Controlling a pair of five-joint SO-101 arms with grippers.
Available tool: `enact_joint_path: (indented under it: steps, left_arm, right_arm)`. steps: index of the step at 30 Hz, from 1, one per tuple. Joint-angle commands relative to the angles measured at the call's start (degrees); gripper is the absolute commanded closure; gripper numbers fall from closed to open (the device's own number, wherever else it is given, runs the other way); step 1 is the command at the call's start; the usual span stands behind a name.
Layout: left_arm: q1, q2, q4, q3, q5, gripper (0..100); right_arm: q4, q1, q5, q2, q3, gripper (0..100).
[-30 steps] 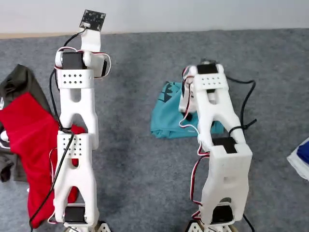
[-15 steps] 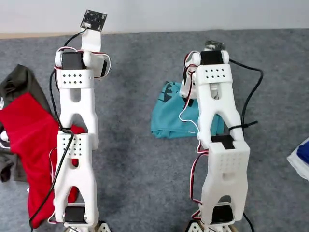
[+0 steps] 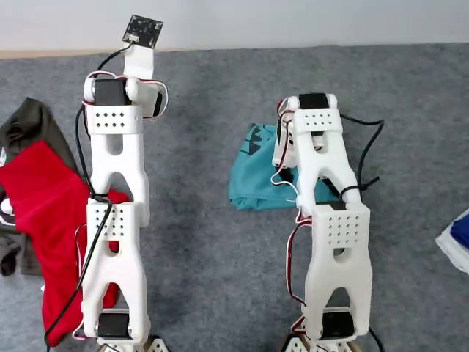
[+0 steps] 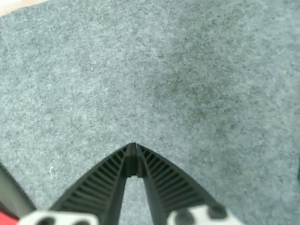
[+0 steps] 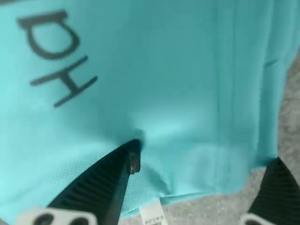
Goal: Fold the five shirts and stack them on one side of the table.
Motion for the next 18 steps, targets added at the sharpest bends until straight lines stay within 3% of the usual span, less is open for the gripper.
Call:
enact_joint_path:
  steps: [1,7,18]
  left_arm:
    - [-0.4,-4.0,1.3,-2.2,-0.3,100]
    - [-0.4,-4.0,1.3,-2.2,-0.2,100]
    - [-0.4,-4.0,1.3,-2.2,0.0,100]
  right_arm:
    - [-2.2,0.8,-0.4,0.2,-2.9,60.1]
    - [-1.7,0.8,-0.1,3.5,-2.9,62.3]
    - [-2.3,1.2,6.9,4.9,-2.9,90.3]
